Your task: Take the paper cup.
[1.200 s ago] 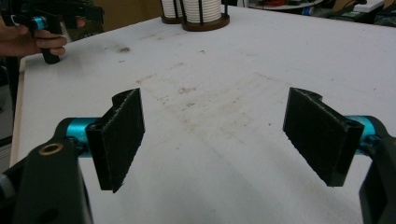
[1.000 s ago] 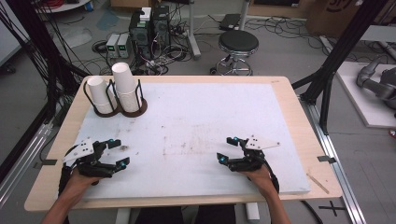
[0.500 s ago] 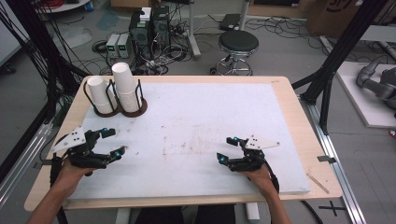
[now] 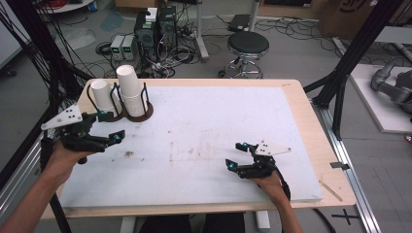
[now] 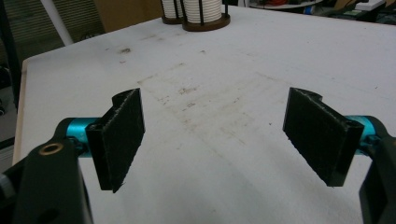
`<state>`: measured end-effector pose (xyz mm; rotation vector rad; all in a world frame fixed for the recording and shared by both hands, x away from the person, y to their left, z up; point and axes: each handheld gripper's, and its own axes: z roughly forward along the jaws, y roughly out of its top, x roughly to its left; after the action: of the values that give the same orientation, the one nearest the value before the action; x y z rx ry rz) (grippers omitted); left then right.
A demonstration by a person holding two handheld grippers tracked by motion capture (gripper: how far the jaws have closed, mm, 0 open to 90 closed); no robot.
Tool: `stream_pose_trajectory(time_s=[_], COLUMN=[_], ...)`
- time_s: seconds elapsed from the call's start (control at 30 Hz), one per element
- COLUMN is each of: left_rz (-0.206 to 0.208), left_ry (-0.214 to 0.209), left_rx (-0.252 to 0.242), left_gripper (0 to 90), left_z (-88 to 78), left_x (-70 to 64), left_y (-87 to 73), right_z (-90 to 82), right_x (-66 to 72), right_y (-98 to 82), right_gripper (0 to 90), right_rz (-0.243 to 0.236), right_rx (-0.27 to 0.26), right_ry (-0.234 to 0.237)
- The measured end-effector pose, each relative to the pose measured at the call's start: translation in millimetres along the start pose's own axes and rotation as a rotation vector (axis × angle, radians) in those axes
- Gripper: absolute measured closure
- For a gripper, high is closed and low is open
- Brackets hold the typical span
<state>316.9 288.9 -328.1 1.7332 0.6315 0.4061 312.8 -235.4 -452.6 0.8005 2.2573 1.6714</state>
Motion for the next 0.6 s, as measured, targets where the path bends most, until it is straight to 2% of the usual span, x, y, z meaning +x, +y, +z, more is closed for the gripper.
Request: stream_pose_trajectory(time_s=[0.2, 0.47, 0.6], left_rz=[0.025, 0.046, 0.071], left_ry=[-0.014, -0.02, -0.027], left_rx=[0.028, 0.086, 0.12], left_gripper=[15.2, 15.0, 14.6], left_z=[-0.9, 1.4, 5.6], left_x=[17.5, 38.3, 48.6], left_y=[28.7, 53.0, 66.6], right_z=[0.0, 0.3, 0.2], right_x=[0.1, -0.2, 0.3], right_y=[0.0, 0.1, 0.0], right_gripper=[21.4, 21.4, 21.4], right_rz=[0.001, 0.0, 0.005], right_rx=[0.0, 0.0, 0.003], right_ry=[0.001, 0.003, 0.004])
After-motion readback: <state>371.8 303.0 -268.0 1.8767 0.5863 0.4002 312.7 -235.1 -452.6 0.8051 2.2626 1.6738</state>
